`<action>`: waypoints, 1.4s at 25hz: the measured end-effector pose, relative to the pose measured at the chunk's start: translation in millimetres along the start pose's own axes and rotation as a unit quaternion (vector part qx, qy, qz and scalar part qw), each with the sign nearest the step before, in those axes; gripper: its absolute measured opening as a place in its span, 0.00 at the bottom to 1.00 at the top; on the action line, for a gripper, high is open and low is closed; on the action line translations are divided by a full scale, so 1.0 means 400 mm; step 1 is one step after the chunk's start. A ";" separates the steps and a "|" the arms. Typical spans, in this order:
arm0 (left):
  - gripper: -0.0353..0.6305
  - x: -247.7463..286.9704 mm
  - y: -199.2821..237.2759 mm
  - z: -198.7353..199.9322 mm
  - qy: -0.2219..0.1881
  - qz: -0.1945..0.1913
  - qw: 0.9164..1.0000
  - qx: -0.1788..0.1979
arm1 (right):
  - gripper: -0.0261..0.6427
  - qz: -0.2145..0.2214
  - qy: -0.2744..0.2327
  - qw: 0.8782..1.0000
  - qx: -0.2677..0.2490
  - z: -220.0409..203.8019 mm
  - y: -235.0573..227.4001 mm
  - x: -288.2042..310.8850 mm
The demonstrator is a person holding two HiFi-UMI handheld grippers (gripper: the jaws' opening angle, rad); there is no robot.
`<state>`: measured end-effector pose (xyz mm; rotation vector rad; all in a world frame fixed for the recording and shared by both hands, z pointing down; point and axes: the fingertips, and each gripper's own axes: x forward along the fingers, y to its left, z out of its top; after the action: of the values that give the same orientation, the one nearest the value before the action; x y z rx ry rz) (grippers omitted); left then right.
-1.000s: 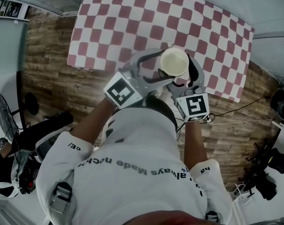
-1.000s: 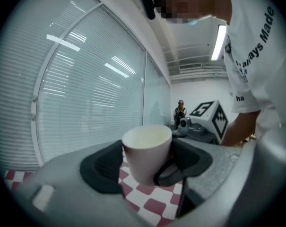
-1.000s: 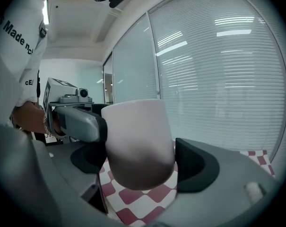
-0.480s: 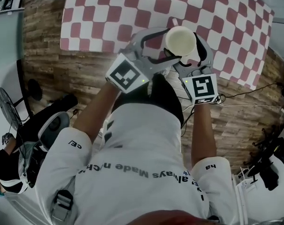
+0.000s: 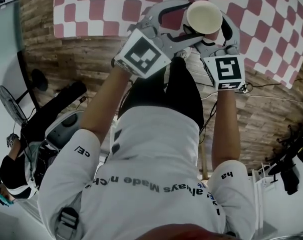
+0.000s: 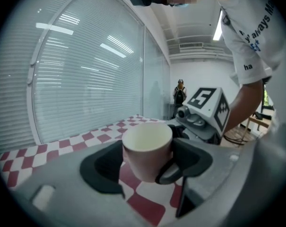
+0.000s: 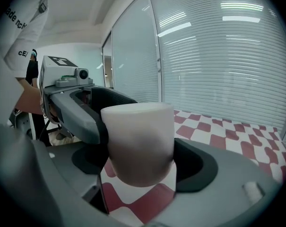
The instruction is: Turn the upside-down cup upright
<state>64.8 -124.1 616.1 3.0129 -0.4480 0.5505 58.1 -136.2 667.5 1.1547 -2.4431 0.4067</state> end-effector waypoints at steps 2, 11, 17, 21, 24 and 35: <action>0.55 0.008 0.000 -0.027 0.005 0.002 1.000 -0.005 | 0.67 0.001 0.004 1.000 0.001 -0.026 0.001 0.014; 0.55 0.035 0.007 -0.119 0.017 0.004 1.000 -0.007 | 0.67 0.002 0.018 1.000 -0.001 -0.106 -0.002 0.068; 0.55 0.059 -0.007 -0.148 0.015 0.004 1.000 -0.011 | 0.66 0.000 0.028 1.000 -0.003 -0.148 -0.012 0.067; 0.55 0.086 0.001 -0.177 0.017 0.003 1.000 -0.015 | 0.66 -0.003 0.037 0.999 -0.003 -0.180 -0.031 0.084; 0.55 0.105 -0.012 -0.195 0.020 0.000 1.000 -0.019 | 0.66 -0.002 0.042 0.999 0.000 -0.207 -0.040 0.081; 0.55 0.101 -0.022 -0.194 0.000 0.000 1.000 -0.005 | 0.66 -0.001 0.029 1.000 0.000 -0.214 -0.033 0.079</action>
<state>77.4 -119.1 703.0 3.0039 -0.4501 0.5473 70.3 -129.2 758.7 1.1304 -2.3918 0.4329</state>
